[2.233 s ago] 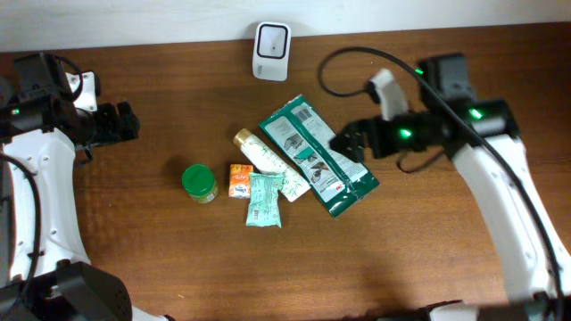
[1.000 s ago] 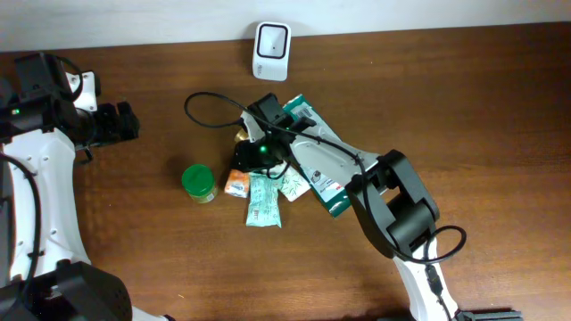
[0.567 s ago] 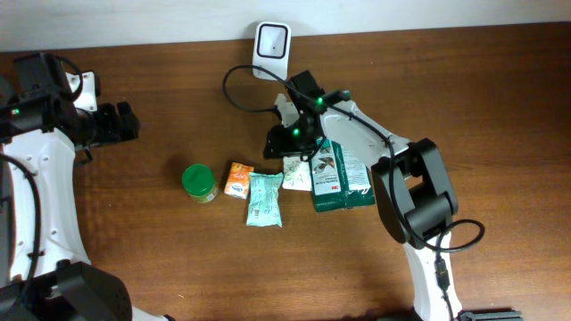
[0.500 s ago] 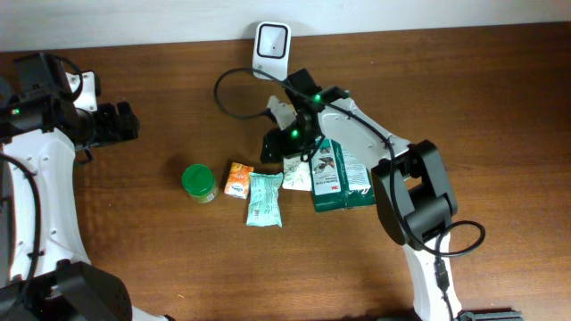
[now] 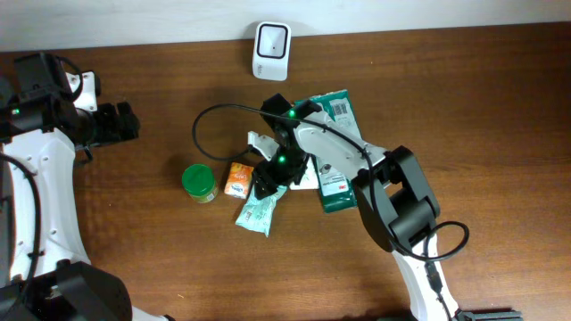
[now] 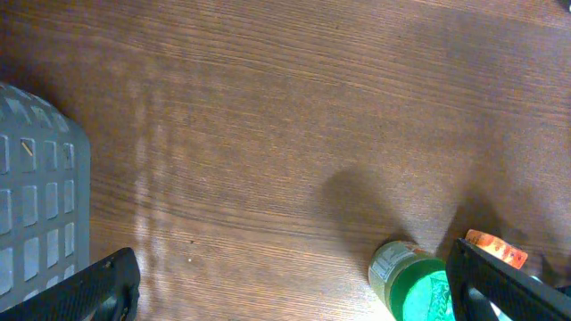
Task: Scan the item barcode
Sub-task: 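Reach the right gripper to the mint-green pouch and grasp it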
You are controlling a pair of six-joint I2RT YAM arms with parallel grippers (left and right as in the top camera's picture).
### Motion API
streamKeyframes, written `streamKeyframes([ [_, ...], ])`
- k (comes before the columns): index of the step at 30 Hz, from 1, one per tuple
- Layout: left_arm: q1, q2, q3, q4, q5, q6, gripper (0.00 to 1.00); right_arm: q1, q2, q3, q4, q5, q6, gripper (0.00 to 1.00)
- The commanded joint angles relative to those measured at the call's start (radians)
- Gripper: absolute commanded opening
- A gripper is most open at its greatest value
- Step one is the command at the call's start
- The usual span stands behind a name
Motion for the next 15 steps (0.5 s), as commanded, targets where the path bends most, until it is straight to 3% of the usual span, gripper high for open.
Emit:
streamKeyframes([
  [1, 0.006, -0.003, 0.01, 0.001, 0.004, 0.016, 0.99, -0.002, 0.043, 0.01, -0.004, 0.063, 0.165, 0.54],
  [5, 0.006, -0.003, 0.01, 0.001, 0.004, 0.016, 0.99, 0.014, 0.056, 0.01, -0.013, 0.007, 0.21, 0.45],
  [12, 0.006, -0.003, 0.01, 0.002, 0.004, 0.016, 0.99, 0.053, 0.084, 0.009, 0.015, -0.138, 0.211, 0.5],
  [13, 0.006, -0.003, 0.01, 0.001, 0.004, 0.016, 0.99, 0.054, 0.086, 0.009, 0.018, -0.147, 0.214, 0.47],
  [15, 0.006, -0.003, 0.01, 0.001, 0.004, 0.016, 0.99, 0.054, 0.09, 0.009, 0.026, -0.153, 0.213, 0.3],
])
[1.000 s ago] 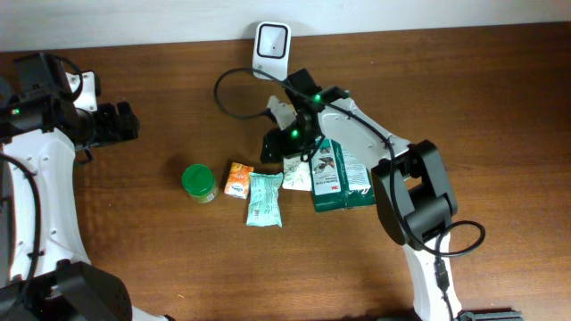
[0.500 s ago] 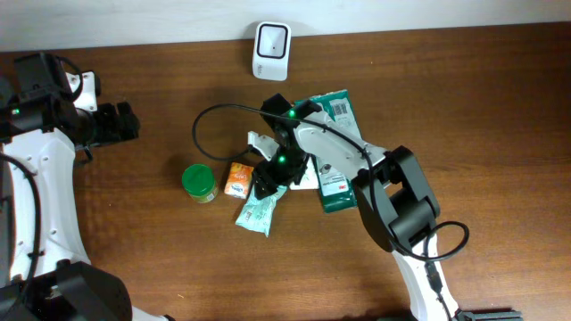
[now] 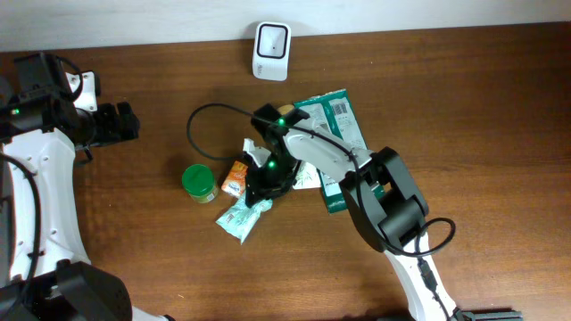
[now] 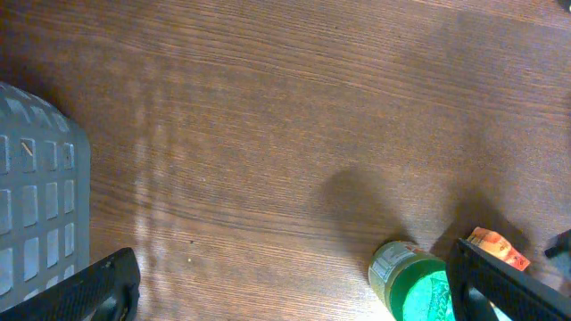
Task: Scan the item barcode
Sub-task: 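Reach the right gripper to the mint-green pouch and grasp it, then lift the mint pouch with the right gripper up to the white scanner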
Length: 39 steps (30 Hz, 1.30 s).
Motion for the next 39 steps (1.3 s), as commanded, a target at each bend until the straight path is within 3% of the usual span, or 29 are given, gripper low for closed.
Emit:
streamKeyframes([
  [1, 0.006, -0.003, 0.01, 0.002, 0.004, 0.016, 0.99, 0.006, 0.043, 0.004, 0.014, -0.007, 0.006, 0.08],
  [10, 0.006, -0.003, 0.01, 0.002, 0.004, 0.016, 0.99, -0.031, -0.103, 0.031, -0.068, 0.039, -0.04, 0.04],
  [16, 0.006, -0.003, 0.01, 0.001, 0.004, 0.016, 0.99, -0.187, -0.323, 0.031, -0.131, 0.044, -0.047, 0.04],
  [20, 0.006, -0.003, 0.01, 0.001, 0.004, 0.016, 0.99, -0.303, -0.364, 0.024, -0.098, 0.205, 0.187, 0.04],
  [26, 0.006, -0.003, 0.01, 0.001, 0.004, 0.016, 0.99, -0.296, -0.354, -0.004, 0.035, 0.203, 0.416, 0.04],
  [39, 0.006, -0.003, 0.01, 0.001, 0.004, 0.016, 0.99, -0.326, -0.591, 0.143, 0.058, 0.146, 0.275, 0.04],
])
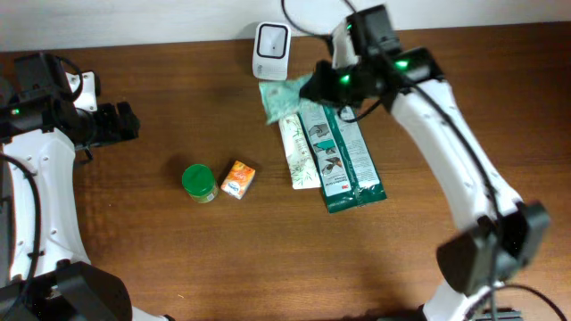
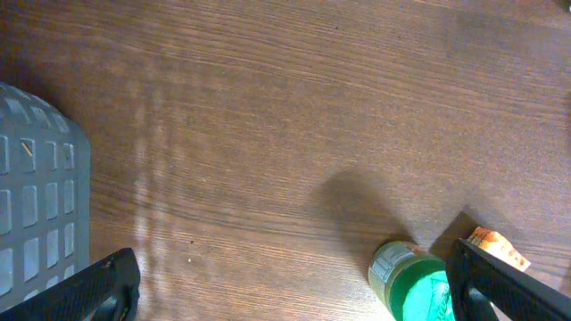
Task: Scan the item barcode
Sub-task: 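Lift the mint pouch with the right gripper up to the white scanner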
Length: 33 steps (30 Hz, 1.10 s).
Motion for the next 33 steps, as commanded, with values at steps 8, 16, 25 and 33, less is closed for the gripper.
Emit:
streamKeyframes([
  [8, 0.006, -0.003, 0.01, 0.002, 0.004, 0.016, 0.99, -0.007, -0.132, 0.029, -0.135, -0.033, -0.203, 0.04],
  [16, 0.006, -0.003, 0.01, 0.002, 0.004, 0.016, 0.99, 0.127, 0.056, 0.221, -0.122, 0.498, -0.253, 0.04],
  [25, 0.006, -0.003, 0.01, 0.001, 0.004, 0.016, 0.99, 0.239, 0.489, 0.36, 0.601, 0.995, -0.959, 0.04],
  [33, 0.006, -0.003, 0.01, 0.002, 0.004, 0.016, 0.99, 0.219, 0.678, 0.359, 1.083, 1.039, -1.436, 0.04],
])
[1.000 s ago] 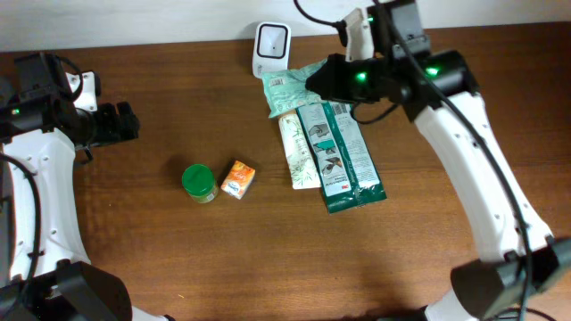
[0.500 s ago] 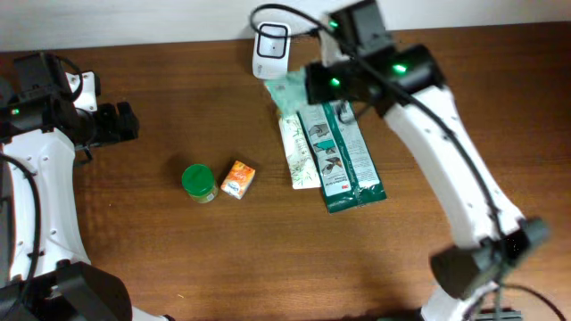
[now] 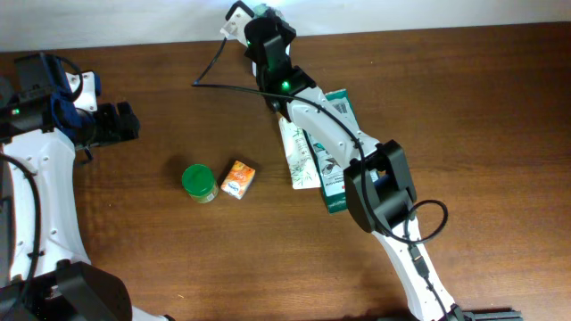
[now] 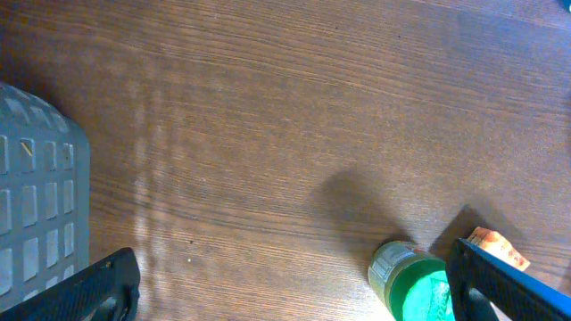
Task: Scan the item barcode
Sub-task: 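Lift the mint pouch with the right gripper up to the white scanner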
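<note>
My right gripper (image 3: 254, 16) is at the table's back edge, over the place of the white scanner, which the arm hides. A pale teal sliver of the snack pouch (image 3: 260, 10) shows at its fingers; the rest is hidden. A green-lidded jar (image 3: 199, 183) (image 4: 415, 287) and a small orange box (image 3: 237, 178) (image 4: 496, 246) sit left of centre. A white-green pack (image 3: 299, 153) and a dark green pack (image 3: 346, 160) lie under the right arm. At the far left my left gripper (image 3: 120, 123) (image 4: 294, 299) is open and holds nothing.
A grey plastic basket (image 4: 36, 223) stands at the left edge of the left wrist view. A black cable (image 3: 210, 71) loops from the right arm over the table behind the jar. The pale wall runs along the table's back edge.
My right gripper has moved from just right of the scanner to the back edge above it, now covering the scanner. The teal pouch is nearly hidden. The left arm has not moved.
My right gripper was down on the teal pouch beside the orange box in the table's middle, and the pouch then lay shifted to the left. Then the gripper held it up by the scanner. Now it is over the scanner at the back edge.
</note>
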You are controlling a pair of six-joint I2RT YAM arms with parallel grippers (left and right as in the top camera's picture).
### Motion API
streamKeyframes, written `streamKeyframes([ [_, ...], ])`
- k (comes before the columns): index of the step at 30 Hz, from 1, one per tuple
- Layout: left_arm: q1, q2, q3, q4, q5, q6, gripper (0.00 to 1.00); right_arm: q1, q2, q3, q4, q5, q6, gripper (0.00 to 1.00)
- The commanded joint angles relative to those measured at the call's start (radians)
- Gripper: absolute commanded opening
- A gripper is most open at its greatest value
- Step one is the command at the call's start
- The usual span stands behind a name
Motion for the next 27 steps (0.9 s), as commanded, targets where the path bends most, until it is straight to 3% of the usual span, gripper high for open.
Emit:
streamKeyframes([
  [1, 0.006, -0.003, 0.01, 0.001, 0.004, 0.016, 0.99, -0.019, 0.002, 0.019, 0.068, 0.026, -0.124, 0.04],
  [17, 0.006, -0.003, 0.01, 0.001, 0.004, 0.016, 0.99, -0.032, -0.001, 0.018, -0.02, 0.016, -0.112, 0.04],
  [20, 0.006, -0.003, 0.01, 0.001, 0.004, 0.016, 0.99, -0.034, -0.045, 0.018, -0.058, -0.005, 0.043, 0.04],
  [27, 0.006, -0.003, 0.01, 0.001, 0.004, 0.016, 0.99, -0.089, -0.337, 0.018, -0.446, -0.2, 0.47, 0.04],
])
